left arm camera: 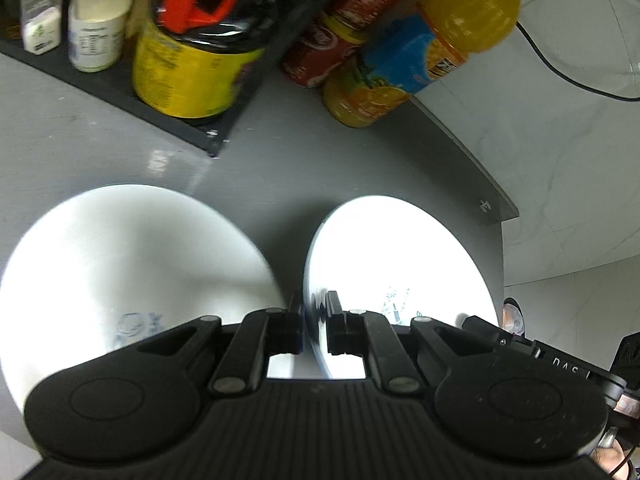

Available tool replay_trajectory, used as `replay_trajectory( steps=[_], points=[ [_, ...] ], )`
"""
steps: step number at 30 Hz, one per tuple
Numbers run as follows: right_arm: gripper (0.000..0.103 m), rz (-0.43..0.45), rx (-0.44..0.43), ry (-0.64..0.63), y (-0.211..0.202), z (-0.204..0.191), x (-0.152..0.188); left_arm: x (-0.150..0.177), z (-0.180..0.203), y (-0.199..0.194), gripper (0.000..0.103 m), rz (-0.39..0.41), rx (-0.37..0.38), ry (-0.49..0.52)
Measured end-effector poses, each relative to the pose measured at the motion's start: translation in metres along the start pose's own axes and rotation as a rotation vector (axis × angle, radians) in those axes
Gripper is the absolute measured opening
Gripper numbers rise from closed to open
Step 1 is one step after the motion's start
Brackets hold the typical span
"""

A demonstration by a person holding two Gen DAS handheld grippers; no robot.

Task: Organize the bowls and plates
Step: 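Carry the 'BAKERY' plate onto the 'Sweet' plate stack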

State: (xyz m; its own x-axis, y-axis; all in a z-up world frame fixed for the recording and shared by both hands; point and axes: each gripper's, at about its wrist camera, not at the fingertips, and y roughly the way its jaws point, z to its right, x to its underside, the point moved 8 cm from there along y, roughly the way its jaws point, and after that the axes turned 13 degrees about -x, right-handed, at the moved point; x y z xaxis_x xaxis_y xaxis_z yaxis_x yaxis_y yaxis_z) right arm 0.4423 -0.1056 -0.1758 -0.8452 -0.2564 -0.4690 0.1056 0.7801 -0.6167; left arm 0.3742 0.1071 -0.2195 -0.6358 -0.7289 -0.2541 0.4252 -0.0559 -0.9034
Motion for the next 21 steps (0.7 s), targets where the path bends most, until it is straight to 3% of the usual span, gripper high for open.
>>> replay_trajectory(
  steps=[21],
  points=[
    [0.008, -0.031, -0.017, 0.004, 0.050, -0.061, 0.058, 0.016, -0.095, -0.021, 0.008, -0.016, -0.037, -0.025]
  ],
)
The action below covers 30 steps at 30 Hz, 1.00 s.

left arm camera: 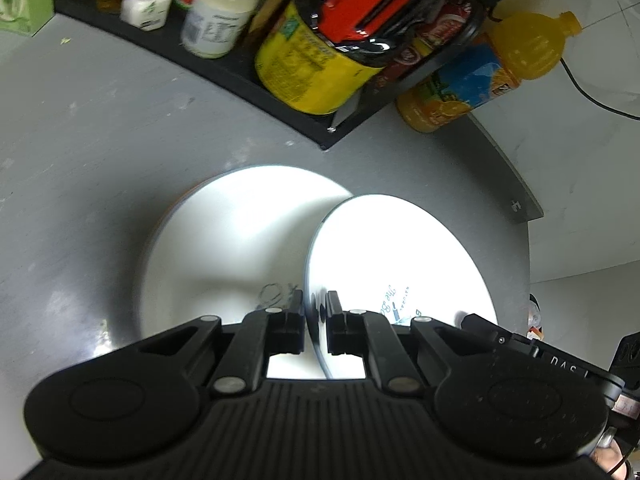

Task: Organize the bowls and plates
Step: 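Carry the 'BAKERY' plate onto the 'Sweet' plate stack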

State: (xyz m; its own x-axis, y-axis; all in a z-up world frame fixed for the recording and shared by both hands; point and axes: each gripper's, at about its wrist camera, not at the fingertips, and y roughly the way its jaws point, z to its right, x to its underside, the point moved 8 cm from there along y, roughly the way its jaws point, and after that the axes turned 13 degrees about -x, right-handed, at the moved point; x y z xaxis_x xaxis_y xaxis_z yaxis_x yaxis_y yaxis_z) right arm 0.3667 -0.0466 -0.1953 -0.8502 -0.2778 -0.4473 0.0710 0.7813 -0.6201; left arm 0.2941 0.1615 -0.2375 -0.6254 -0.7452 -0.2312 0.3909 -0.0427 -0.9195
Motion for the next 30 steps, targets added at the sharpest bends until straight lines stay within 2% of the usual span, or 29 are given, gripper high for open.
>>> replay_trajectory(
  steps=[8, 15, 20, 30],
  points=[
    [0.008, -0.020, 0.033, 0.003, 0.011, -0.004, 0.019, 0.015, -0.022, 0.009, 0.008, -0.032, -0.001, -0.017],
    [0.007, -0.018, 0.061, -0.029, 0.017, -0.009, 0.022, 0.023, -0.034, 0.022, 0.011, -0.045, -0.013, -0.036],
    [0.007, -0.026, 0.095, -0.065, 0.026, -0.013, 0.027, 0.024, -0.040, 0.025, 0.011, -0.038, -0.024, -0.046],
    [0.009, -0.049, 0.110, -0.072, 0.040, -0.014, 0.037, 0.023, -0.054, 0.022, 0.010, 0.004, -0.063, -0.050]
  ],
)
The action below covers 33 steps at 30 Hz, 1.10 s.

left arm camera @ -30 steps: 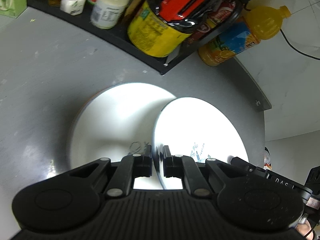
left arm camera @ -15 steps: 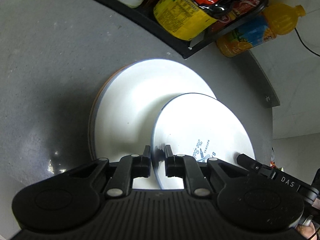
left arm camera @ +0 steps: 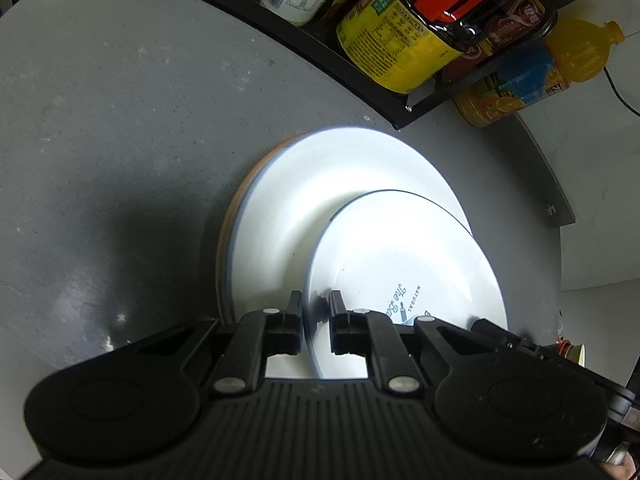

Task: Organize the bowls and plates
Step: 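Carry the 'BAKERY' plate onto the 'Sweet' plate stack, then lower the 'BAKERY' plate and open both grippers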

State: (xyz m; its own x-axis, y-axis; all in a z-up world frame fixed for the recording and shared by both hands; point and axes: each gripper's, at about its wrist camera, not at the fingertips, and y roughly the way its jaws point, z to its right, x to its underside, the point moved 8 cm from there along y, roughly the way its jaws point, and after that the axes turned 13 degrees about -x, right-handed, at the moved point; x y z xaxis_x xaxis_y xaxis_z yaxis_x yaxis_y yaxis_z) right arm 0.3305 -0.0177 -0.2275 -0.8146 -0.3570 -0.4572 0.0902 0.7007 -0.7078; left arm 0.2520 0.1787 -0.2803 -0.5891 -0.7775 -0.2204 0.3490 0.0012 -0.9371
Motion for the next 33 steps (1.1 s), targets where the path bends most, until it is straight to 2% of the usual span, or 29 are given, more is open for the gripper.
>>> replay_trajectory(
  steps=[3, 6, 11, 17, 19, 23, 24, 25, 28, 30, 33],
  points=[
    [0.011, -0.010, 0.003, -0.006, 0.005, -0.002, 0.003, -0.004, -0.006, -0.002, 0.010, 0.024, -0.028, -0.003],
    [0.020, -0.020, 0.014, 0.004, 0.010, -0.002, 0.004, -0.010, -0.009, -0.005, 0.010, 0.058, -0.056, 0.017],
    [0.021, -0.030, 0.020, 0.005, 0.014, -0.006, 0.006, -0.018, -0.010, -0.007, 0.011, 0.074, -0.071, 0.019],
    [0.027, -0.008, 0.028, 0.020, 0.002, -0.005, 0.000, -0.026, -0.006, -0.008, 0.011, 0.086, -0.091, 0.040],
    [0.031, 0.009, 0.023, 0.023, -0.007, -0.006, -0.002, -0.027, -0.004, -0.009, 0.011, 0.090, -0.106, 0.055],
    [0.047, 0.056, 0.029, 0.034, -0.027, -0.004, -0.003, -0.028, 0.004, -0.010, 0.012, 0.091, -0.159, 0.104],
    [0.047, 0.065, 0.030, 0.040, -0.031, -0.004, -0.002, -0.029, 0.005, -0.012, 0.013, 0.098, -0.168, 0.110],
    [0.047, 0.072, 0.029, 0.046, -0.035, -0.004, -0.002, -0.030, 0.006, -0.015, 0.015, 0.102, -0.182, 0.117],
    [0.054, 0.102, 0.022, 0.054, -0.050, -0.005, 0.001, -0.032, 0.010, -0.027, 0.031, 0.121, -0.192, 0.137],
    [0.065, 0.123, 0.018, 0.056, -0.061, -0.004, 0.002, -0.033, 0.016, -0.037, 0.045, 0.139, -0.184, 0.151],
    [0.074, 0.149, 0.014, 0.056, -0.080, -0.001, 0.002, -0.030, 0.030, -0.052, 0.057, 0.152, -0.171, 0.176]
  ],
)
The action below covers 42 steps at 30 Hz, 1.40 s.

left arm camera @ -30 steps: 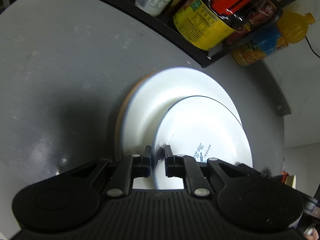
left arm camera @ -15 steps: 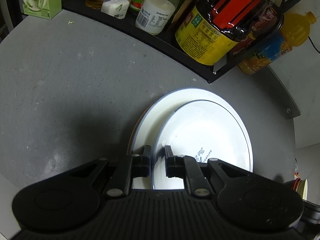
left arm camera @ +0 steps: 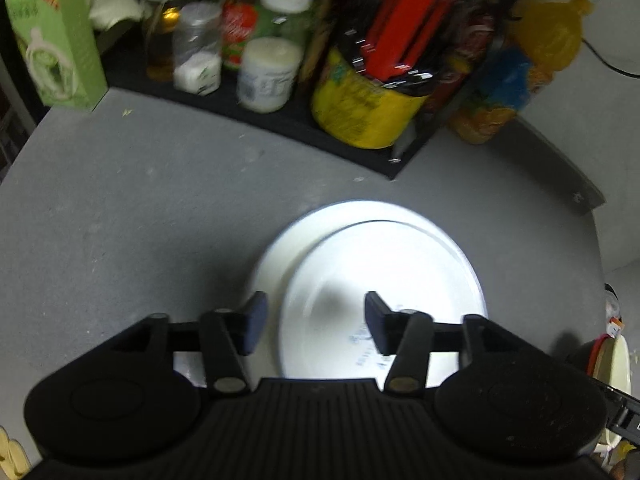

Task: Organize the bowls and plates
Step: 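Lower the 'BAKERY' plate and open both grippers, then move both grippers to the red bowl holding the cream bowls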

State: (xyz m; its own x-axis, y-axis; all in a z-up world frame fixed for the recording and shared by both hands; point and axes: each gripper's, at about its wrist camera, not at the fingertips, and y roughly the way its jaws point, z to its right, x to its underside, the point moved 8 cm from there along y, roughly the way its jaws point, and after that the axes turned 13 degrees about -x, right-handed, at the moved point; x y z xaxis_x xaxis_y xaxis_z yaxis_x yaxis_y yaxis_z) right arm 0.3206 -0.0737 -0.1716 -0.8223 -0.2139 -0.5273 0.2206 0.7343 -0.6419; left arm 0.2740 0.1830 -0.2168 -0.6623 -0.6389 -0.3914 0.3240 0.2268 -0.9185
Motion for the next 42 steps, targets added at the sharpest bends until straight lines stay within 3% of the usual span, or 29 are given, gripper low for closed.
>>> replay_trajectory(
  steps=[3, 9, 17, 25, 42],
  points=[
    [0.083, 0.034, -0.006, 0.001, -0.018, 0.006, -0.005, 0.000, 0.016, -0.016, 0.068, 0.021, 0.023, 0.025],
    [0.096, 0.075, 0.018, -0.021, -0.056, 0.027, -0.013, 0.008, 0.061, -0.043, 0.074, 0.056, 0.065, 0.065],
    [0.097, 0.108, 0.039, -0.026, -0.099, 0.064, -0.005, 0.034, 0.119, -0.069, 0.075, 0.084, 0.095, 0.139],
    [0.099, 0.133, 0.059, 0.008, -0.131, 0.104, 0.010, 0.064, 0.173, -0.081, 0.075, 0.065, 0.140, 0.192],
    [0.099, 0.155, 0.074, 0.083, -0.162, 0.173, 0.027, 0.100, 0.258, -0.086, 0.075, 0.031, 0.225, 0.243]
  ],
)
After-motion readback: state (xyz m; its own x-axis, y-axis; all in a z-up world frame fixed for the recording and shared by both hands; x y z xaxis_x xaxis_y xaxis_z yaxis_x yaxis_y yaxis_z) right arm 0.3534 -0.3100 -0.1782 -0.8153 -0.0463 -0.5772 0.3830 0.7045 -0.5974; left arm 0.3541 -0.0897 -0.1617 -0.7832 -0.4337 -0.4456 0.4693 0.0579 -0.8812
